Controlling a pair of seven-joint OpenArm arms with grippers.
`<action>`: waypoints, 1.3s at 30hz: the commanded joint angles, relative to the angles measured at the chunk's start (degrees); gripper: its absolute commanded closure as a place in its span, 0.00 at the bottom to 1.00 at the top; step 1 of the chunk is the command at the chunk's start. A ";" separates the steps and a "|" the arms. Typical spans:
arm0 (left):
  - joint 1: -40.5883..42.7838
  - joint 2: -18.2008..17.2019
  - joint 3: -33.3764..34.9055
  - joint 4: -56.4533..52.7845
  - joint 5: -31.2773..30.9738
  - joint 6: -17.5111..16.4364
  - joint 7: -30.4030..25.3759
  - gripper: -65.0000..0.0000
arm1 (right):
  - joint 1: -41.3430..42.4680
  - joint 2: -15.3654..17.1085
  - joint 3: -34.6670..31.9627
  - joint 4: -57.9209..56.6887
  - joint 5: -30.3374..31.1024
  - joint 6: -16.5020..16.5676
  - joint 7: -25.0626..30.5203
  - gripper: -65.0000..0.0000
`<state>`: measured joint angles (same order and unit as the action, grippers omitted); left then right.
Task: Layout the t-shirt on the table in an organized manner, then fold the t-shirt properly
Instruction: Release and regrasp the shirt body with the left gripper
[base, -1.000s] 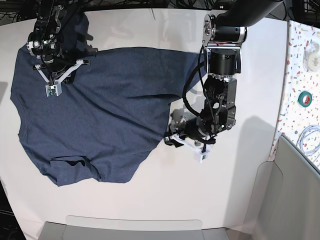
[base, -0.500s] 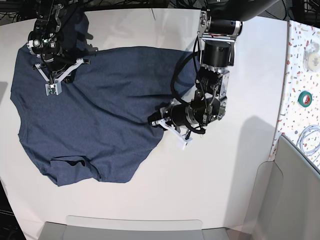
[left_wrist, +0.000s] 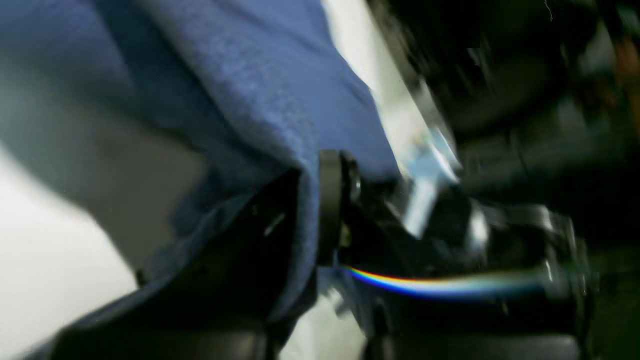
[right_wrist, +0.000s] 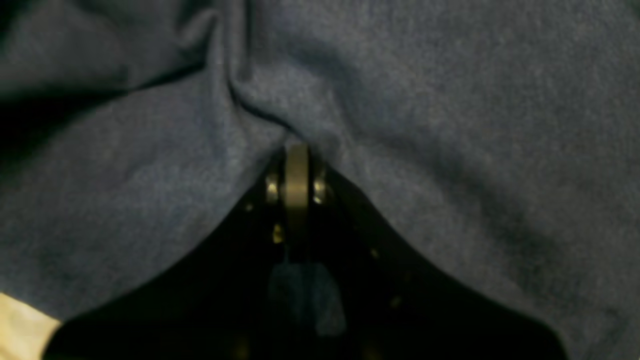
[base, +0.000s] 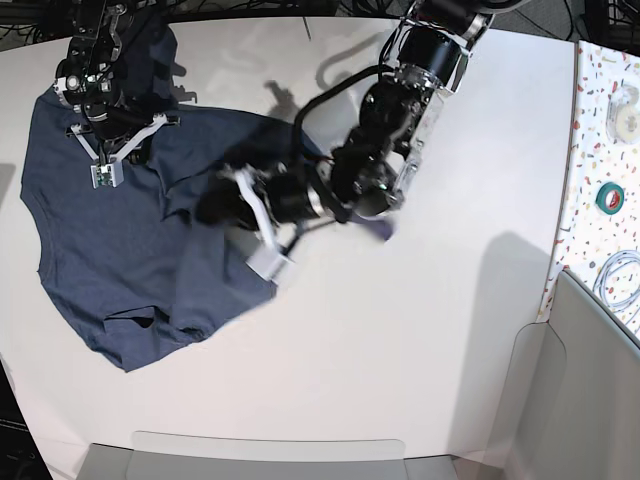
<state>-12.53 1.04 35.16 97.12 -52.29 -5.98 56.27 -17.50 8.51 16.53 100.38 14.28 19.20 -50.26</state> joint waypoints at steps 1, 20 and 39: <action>-1.40 -0.82 3.57 1.56 -0.76 -0.31 -2.86 1.00 | -2.59 -0.29 -0.40 -1.70 -2.37 0.53 -11.59 1.00; -0.43 -3.72 22.56 1.82 19.90 0.40 -3.04 0.76 | -4.09 1.46 0.12 4.02 -2.37 0.45 -11.50 1.00; 2.47 -6.80 12.45 1.65 19.99 0.40 -3.04 0.87 | 2.77 1.99 18.85 16.76 2.99 0.36 -12.20 1.00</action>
<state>-9.61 -6.35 47.72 97.86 -32.05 -5.43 54.02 -14.94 9.93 35.18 116.29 17.69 19.64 -63.40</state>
